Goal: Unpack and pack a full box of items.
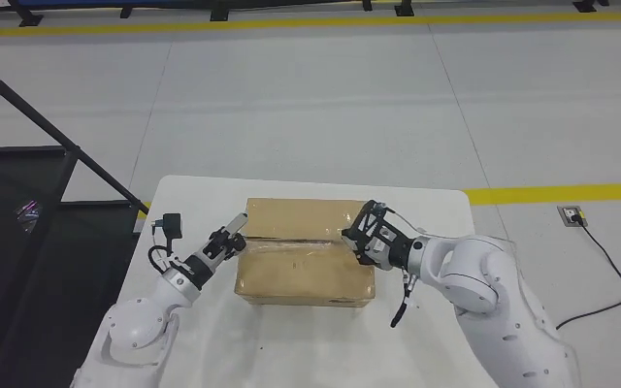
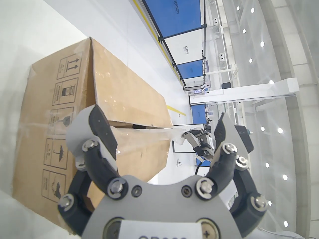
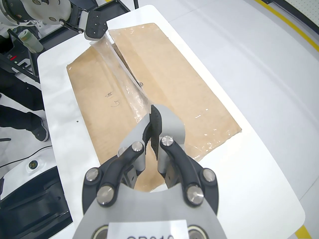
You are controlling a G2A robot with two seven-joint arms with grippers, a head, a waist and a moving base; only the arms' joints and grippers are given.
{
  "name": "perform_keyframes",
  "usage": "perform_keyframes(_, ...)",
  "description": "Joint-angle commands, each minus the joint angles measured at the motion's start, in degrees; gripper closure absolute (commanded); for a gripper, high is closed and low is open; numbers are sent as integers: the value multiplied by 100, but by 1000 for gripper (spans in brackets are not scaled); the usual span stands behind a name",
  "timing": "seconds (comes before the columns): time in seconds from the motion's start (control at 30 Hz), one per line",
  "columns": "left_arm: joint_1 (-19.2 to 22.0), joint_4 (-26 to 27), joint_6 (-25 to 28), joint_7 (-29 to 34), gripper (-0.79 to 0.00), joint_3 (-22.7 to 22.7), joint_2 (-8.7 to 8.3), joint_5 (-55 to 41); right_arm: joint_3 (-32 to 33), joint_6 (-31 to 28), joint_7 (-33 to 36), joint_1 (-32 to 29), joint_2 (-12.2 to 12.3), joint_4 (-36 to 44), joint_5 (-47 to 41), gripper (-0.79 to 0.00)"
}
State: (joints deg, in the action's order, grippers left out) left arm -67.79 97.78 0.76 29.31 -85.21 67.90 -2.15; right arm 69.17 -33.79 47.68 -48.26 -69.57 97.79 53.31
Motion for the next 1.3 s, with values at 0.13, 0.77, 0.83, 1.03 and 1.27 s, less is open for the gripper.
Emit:
perform_keyframes(0.13,101,-82,-9,-15,-785,106,6,-16,-104,261,-120,3,6,-8,230,0)
perform_keyframes(0.77,237,-264,-59,-57,-785,258,3,-10,-480,631,331,431,-9,-437,166,-58)
perform_keyframes(0.83,256,-272,-70,-70,-785,280,5,-10,-507,621,395,471,-8,-488,122,-92)
perform_keyframes(1.03,286,-289,-69,-75,-785,314,4,-18,-564,668,571,610,-5,-649,33,-246)
perform_keyframes(1.27,303,-291,-90,-81,-785,341,1,-15,-545,802,429,673,5,-682,31,-283)
